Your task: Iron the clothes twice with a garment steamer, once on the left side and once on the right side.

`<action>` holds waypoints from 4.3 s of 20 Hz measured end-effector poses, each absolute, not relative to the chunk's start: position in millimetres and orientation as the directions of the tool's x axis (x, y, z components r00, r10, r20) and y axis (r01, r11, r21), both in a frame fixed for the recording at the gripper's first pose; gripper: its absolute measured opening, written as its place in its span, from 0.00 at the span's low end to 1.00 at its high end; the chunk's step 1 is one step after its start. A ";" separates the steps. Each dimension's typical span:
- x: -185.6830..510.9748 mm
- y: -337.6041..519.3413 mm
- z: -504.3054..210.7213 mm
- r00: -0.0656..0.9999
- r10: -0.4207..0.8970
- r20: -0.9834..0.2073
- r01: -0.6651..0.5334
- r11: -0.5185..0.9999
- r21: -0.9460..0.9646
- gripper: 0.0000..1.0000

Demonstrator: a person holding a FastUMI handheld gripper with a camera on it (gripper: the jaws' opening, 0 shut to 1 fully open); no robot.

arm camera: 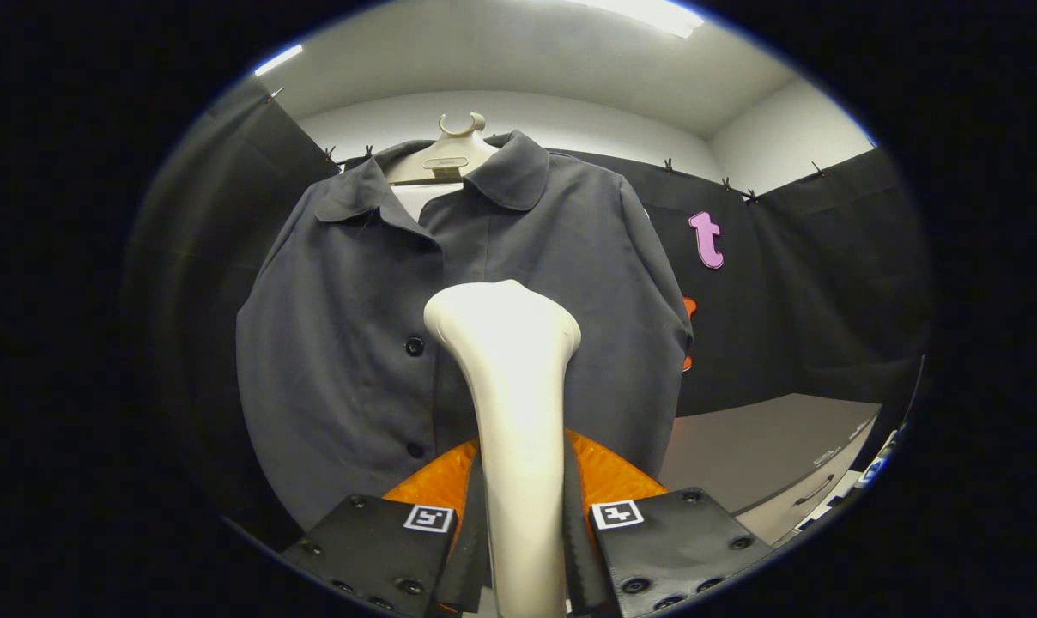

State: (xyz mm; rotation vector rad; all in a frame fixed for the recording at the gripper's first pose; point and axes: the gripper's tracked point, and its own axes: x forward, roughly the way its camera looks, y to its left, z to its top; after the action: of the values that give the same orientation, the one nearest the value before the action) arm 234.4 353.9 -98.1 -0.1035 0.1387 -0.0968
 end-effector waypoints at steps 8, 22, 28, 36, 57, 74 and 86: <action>221.0 350.9 -123.7 0.979 -0.107 -0.176 0.088 0.990 -0.113 0.45; 173.6 350.9 -219.3 0.936 -0.114 -0.333 0.081 0.990 -0.113 0.45; 144.9 346.4 -266.1 0.898 -0.118 -0.423 0.089 0.992 -0.087 0.45; 123.8 341.7 -311.1 0.848 -0.124 -0.515 0.103 0.992 -0.070 0.45; 184.1 426.1 -85.5 0.991 0.075 -0.114 -0.077 0.997 -0.011 0.45; 248.9 506.3 -71.8 0.976 0.205 -0.071 -0.209 0.976 -0.054 0.44; 221.5 501.7 -122.7 0.962 0.218 -0.165 -0.227 0.973 -0.032 0.45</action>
State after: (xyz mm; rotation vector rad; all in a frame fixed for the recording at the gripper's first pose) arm 221.5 501.7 -122.7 -0.0503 0.1615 0.2255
